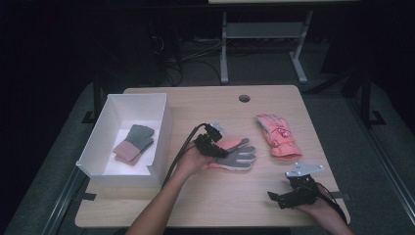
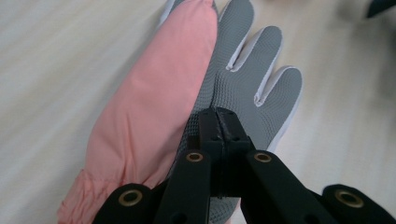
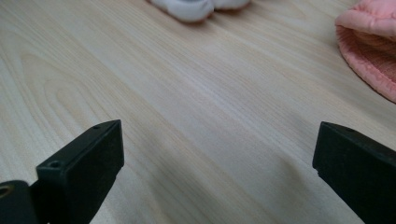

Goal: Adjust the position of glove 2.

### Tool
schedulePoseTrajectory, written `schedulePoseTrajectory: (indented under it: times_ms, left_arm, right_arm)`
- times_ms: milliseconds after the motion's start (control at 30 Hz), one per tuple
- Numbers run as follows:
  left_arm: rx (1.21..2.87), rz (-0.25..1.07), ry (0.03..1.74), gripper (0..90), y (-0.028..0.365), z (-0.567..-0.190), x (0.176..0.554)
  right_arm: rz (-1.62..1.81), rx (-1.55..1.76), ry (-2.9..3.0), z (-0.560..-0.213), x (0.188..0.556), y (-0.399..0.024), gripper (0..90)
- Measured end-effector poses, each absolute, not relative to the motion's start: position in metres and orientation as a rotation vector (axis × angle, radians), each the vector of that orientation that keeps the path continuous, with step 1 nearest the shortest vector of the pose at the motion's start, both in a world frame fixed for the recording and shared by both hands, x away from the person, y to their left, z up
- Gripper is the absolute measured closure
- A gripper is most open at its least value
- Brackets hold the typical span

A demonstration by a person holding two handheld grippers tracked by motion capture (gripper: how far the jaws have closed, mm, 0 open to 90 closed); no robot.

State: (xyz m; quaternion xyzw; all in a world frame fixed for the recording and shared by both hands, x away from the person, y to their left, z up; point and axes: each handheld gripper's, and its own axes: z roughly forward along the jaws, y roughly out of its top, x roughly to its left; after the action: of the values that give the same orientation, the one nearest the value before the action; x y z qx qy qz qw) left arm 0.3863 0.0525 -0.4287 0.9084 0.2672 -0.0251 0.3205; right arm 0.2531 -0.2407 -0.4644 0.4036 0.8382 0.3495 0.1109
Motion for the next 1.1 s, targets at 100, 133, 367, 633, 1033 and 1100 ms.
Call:
schedulePoseTrajectory:
  times_ms: [100, 133, 367, 633, 1033, 1100]
  left_arm:
    - [2.399, -0.101, 0.659, 89.7, 0.045, -0.429, 0.374]
    - [2.402, -0.119, 0.647, 89.7, 0.043, -0.429, 0.37]
    - [2.403, -0.145, 0.593, 89.6, 0.033, -0.425, 0.358]
    - [2.356, -0.029, 0.668, 89.6, 0.051, -0.403, 0.376]
    - [2.39, -0.054, 0.782, 89.6, 0.076, -0.427, 0.399]
    - [2.397, -0.067, 0.77, 89.6, 0.076, -0.428, 0.395]
  right_arm:
    - [1.026, 1.185, 2.464, -0.465, 0.253, -0.24, 1.7]
    - [1.026, 1.186, 2.464, -0.465, 0.253, -0.24, 1.7]
    - [1.023, 1.185, 2.465, -0.465, 0.253, -0.24, 1.7]
    - [1.031, 1.194, 2.463, -0.464, 0.253, -0.24, 1.7]
    - [1.028, 1.188, 2.466, -0.465, 0.254, -0.241, 1.7]
    - [1.029, 1.189, 2.465, -0.465, 0.254, -0.241, 1.7]
